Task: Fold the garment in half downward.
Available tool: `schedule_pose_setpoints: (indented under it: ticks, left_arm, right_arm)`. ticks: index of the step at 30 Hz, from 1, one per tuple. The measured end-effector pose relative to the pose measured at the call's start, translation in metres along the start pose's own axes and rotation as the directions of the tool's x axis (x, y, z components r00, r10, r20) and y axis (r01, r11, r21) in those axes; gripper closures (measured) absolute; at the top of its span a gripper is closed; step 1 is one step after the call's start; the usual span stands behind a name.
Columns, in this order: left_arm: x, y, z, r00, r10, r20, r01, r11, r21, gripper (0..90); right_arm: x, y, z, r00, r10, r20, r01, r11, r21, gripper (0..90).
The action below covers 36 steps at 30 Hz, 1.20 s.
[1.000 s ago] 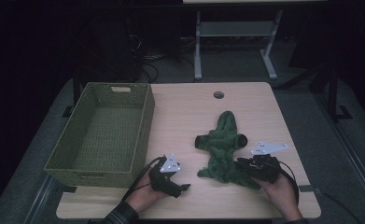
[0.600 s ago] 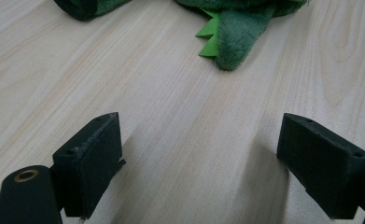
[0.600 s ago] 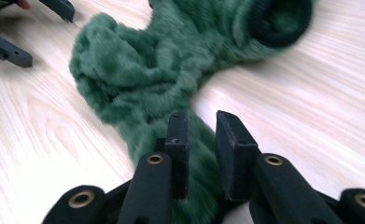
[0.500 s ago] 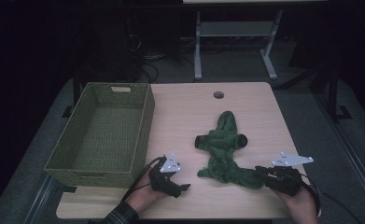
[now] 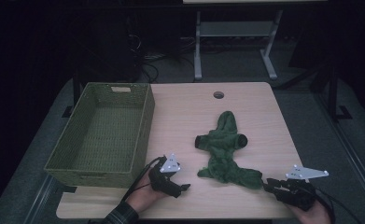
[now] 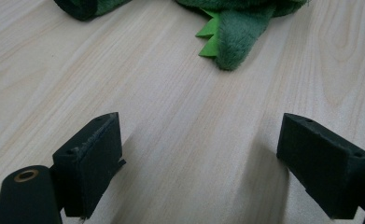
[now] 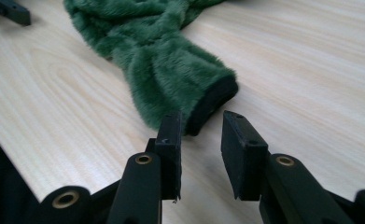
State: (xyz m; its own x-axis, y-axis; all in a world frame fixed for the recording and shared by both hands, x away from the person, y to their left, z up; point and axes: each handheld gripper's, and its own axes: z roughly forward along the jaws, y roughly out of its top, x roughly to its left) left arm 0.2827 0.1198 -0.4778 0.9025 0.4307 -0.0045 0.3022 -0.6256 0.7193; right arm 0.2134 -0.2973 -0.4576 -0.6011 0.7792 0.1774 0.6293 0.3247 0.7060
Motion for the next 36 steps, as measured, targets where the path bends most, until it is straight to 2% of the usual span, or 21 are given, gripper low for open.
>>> schedule_pose_setpoints:
  ticks: [3, 5, 6, 9, 13, 19, 24, 30, 36]
  left_arm:
    - [0.0, 0.0, 0.0, 1.0, 0.0, 0.0, 0.0, 1.0, 0.0, 13.3]
    - [0.0, 0.0, 0.0, 1.0, 0.0, 0.0, 0.0, 1.0, 0.0, 13.3]
    - [0.0, 0.0, 0.0, 1.0, 0.0, 0.0, 0.0, 1.0, 0.0, 13.3]
    - [0.0, 0.0, 0.0, 1.0, 0.0, 0.0, 0.0, 1.0, 0.0, 13.3]
    - [0.0, 0.0, 0.0, 1.0, 0.0, 0.0, 0.0, 1.0, 0.0, 13.3]
    - [0.0, 0.0, 0.0, 1.0, 0.0, 0.0, 0.0, 1.0, 0.0, 13.3]
    - [0.0, 0.0, 0.0, 1.0, 0.0, 0.0, 0.0, 1.0, 0.0, 13.3]
    - [0.0, 0.0, 0.0, 1.0, 0.0, 0.0, 0.0, 1.0, 0.0, 13.3]
    - [0.0, 0.0, 0.0, 1.0, 0.001, 0.0, -0.001, 1.0, 0.001, 13.3]
  right_arm:
    - [0.001, 0.0, 0.006, 0.9998, -0.007, -0.016, 0.007, 1.0, 0.022, 67.6]
    - [0.0, 0.0, 0.011, 0.9997, -0.005, -0.023, 0.006, 0.999, 0.046, 72.9]
    - [0.001, 0.0, 0.014, 0.9995, 0.003, -0.03, -0.002, 0.998, 0.063, 79.9]
    - [0.002, 0.003, 0.012, 0.9993, -0.025, -0.029, 0.026, 0.998, 0.05, 84.0]
    - [0.002, 0.01, 0.006, 0.9987, -0.036, -0.036, 0.037, 0.999, 0.019, 84.0]
    - [0.004, 0.027, 0.01, 0.9955, -0.077, -0.055, 0.076, 0.997, -0.022, 83.4]
    - [0.014, 0.046, 0.016, 0.9856, -0.14, -0.096, 0.134, 0.989, -0.064, 84.1]
    - [0.025, 0.064, 0.034, 0.9696, -0.205, -0.133, 0.199, 0.978, -0.055, 84.2]
    - [0.03, 0.078, 0.049, 0.9581, -0.237, -0.161, 0.228, 0.971, -0.071, 83.0]
